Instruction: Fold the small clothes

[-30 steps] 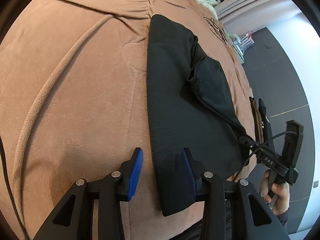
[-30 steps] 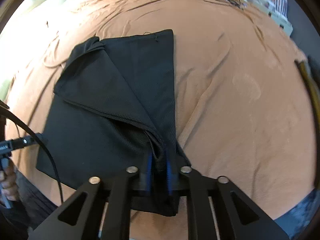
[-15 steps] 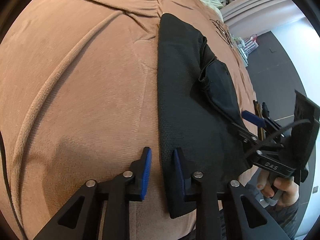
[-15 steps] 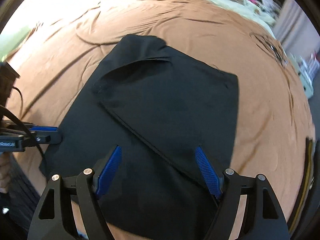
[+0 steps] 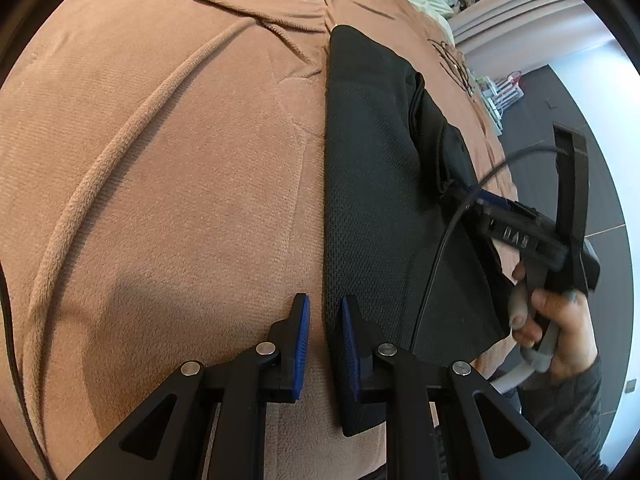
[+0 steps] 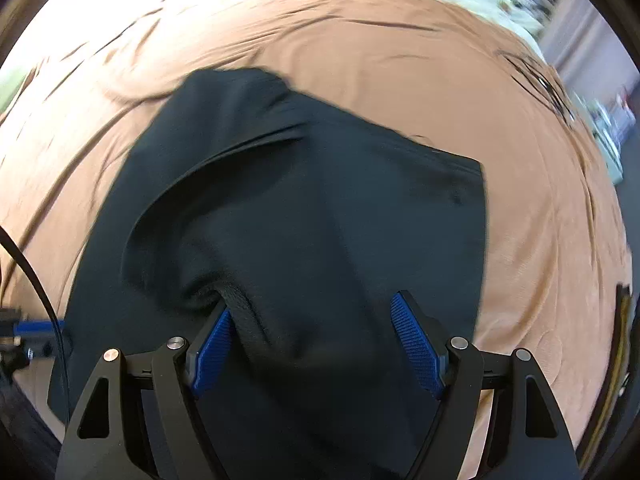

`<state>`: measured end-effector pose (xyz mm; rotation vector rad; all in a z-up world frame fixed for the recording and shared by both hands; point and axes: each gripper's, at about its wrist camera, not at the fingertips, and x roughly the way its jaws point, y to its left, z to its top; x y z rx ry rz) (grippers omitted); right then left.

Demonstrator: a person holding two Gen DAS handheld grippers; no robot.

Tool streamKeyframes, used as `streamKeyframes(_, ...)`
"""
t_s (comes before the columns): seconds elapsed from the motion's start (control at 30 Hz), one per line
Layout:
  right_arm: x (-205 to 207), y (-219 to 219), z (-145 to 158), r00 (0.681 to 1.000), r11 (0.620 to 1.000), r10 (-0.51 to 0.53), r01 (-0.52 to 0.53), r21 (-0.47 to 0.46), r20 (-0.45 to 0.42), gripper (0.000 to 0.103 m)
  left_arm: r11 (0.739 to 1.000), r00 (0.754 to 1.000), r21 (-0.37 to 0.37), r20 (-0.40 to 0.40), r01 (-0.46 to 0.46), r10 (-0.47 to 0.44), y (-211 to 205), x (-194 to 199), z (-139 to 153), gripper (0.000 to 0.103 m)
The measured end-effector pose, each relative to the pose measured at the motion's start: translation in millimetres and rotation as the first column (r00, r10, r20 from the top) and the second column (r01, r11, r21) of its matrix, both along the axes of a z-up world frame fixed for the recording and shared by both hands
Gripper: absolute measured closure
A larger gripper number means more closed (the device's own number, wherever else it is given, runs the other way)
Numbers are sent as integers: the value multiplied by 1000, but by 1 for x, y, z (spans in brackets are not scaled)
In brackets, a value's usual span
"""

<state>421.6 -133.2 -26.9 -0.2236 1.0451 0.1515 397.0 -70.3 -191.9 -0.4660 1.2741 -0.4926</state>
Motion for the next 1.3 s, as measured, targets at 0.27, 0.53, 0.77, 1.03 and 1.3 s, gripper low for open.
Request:
streamKeyframes(0.27,33,-66,-6,984,982,-178,176,67,27,28,1000,1000,17,1,-6,6,-6,0,2,84)
streamKeyframes(0.53,42,-106,-5,955,955,-289,281,99,70,28,999,1000,46,-1,-3,3,-14,1,5,84)
streamKeyframes(0.77,33,-139,-3,940,923,-339,324,208,42,28,997,1000,81,6,5,-6,-19,5,18,83)
streamKeyframes(1.03,16,-103,11,994,982,-72,57,180,78,26,997,998,68,47,-38,35,-17,27,39,82)
streamKeyframes(1.3,50,-76,-18,998,993,20,-26,111,55,26,990,998,133,52,-42,36,-33,59,42,82)
